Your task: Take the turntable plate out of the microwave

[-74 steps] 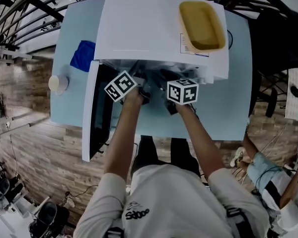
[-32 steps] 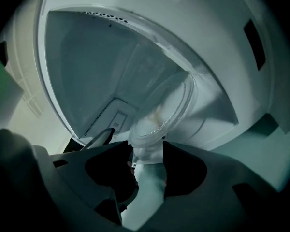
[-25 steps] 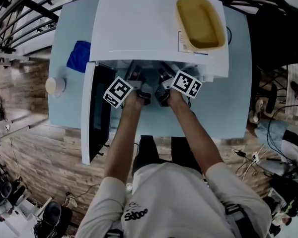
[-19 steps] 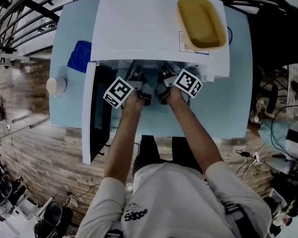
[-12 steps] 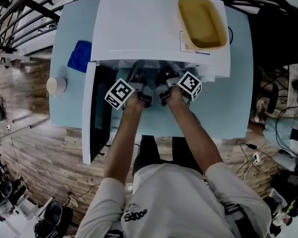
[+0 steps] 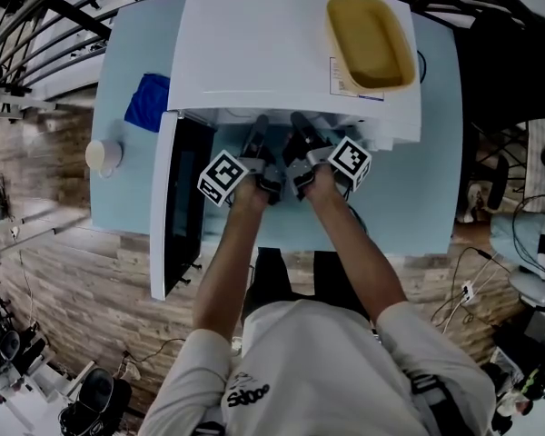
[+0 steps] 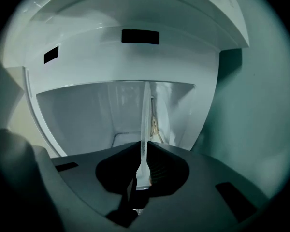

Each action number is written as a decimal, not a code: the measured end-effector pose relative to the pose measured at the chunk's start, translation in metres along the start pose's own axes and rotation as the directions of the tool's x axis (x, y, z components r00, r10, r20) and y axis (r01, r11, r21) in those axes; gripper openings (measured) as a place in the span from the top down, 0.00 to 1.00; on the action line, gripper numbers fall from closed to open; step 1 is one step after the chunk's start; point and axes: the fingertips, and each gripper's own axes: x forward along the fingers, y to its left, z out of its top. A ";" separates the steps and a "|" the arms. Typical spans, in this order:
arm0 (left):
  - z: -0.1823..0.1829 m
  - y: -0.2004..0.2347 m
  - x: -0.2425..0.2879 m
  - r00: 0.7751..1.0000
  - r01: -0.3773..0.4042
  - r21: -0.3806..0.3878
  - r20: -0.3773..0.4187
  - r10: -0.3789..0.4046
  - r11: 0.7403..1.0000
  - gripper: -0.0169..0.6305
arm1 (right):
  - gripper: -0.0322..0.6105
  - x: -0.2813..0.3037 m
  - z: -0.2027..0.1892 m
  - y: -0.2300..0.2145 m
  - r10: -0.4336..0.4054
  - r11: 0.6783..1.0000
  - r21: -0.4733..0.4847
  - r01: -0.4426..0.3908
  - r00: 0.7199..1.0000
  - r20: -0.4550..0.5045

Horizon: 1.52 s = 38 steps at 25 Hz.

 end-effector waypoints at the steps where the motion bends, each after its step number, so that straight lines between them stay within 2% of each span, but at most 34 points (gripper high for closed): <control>1: 0.000 0.000 0.002 1.000 0.012 -0.020 -0.001 -0.012 1.000 0.63 | 0.90 0.000 -0.001 0.002 0.005 1.000 0.003 -0.005 1.000 -0.001; 5: 0.003 -0.006 0.015 0.998 0.059 -0.027 -0.030 -0.060 0.998 0.65 | 0.90 -0.001 -0.002 0.007 0.018 1.000 -0.003 -0.018 1.000 -0.003; 8: 0.006 -0.006 0.019 0.998 0.061 -0.031 -0.026 -0.062 0.998 0.82 | 0.91 -0.005 -0.008 0.004 0.015 1.000 -0.008 -0.015 1.000 -0.013; 10: 0.005 -0.004 0.018 0.998 0.057 -0.042 -0.019 -0.057 0.998 0.85 | 0.91 -0.009 -0.012 0.002 0.009 1.000 -0.002 -0.009 1.000 -0.018; 21: 0.001 0.002 0.025 0.997 0.072 -0.089 0.007 -0.072 0.993 0.81 | 0.91 -0.039 -0.028 0.002 -0.018 1.000 0.002 0.018 0.998 -0.057; 24: -0.001 0.003 0.025 0.997 0.075 -0.086 0.008 -0.074 0.994 0.77 | 0.91 -0.041 -0.026 0.004 -0.025 1.000 0.002 0.026 0.998 -0.063; 28: 0.005 0.001 0.026 0.997 0.082 -0.069 0.014 -0.081 0.994 0.77 | 0.91 -0.040 -0.027 0.007 -0.027 1.000 0.002 0.027 0.998 -0.063; 38: 0.021 -0.002 0.028 0.991 0.132 -0.086 0.019 -0.131 0.987 0.77 | 0.91 -0.037 -0.040 0.011 -0.030 1.000 -0.004 0.030 0.997 -0.071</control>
